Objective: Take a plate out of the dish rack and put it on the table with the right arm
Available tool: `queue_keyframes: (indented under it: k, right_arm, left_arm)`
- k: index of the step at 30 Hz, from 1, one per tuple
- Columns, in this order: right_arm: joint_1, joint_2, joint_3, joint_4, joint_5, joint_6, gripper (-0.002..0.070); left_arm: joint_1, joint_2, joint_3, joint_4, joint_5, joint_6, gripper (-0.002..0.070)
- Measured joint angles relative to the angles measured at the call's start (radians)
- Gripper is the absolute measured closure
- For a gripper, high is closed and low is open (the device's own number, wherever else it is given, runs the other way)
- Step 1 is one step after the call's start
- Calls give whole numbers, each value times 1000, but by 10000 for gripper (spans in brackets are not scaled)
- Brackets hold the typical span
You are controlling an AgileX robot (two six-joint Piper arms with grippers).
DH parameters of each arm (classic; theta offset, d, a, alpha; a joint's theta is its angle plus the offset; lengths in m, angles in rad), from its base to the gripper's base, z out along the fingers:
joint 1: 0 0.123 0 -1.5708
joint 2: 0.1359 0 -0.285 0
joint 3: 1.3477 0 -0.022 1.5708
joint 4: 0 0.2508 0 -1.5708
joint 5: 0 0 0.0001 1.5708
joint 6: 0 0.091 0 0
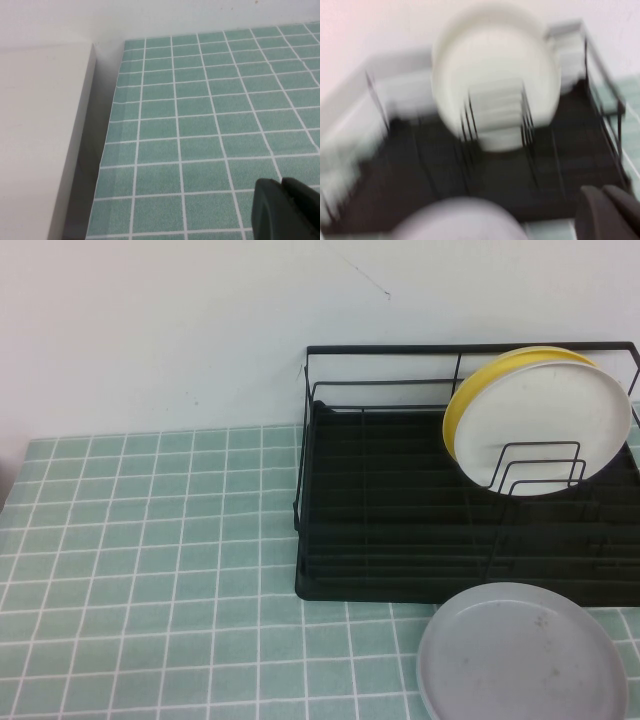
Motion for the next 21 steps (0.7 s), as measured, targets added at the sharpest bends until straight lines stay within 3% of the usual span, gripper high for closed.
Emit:
queue_keyframes:
  k: [3,7,15,21]
  right_arm:
    - [0,0,0,174,-122,0,678]
    - [0,0,0,256,-226,-14,678]
    - [0,29,-28,307,50,-24,678]
    - [0,325,-230,305,169,-192,678]
  left_arm:
    - [0,0,0,0,0,0,678]
    - [0,0,0,0,0,0,678]
    - [0,0,0,0,0,0,678]
    - [0,0,0,0,0,0,678]
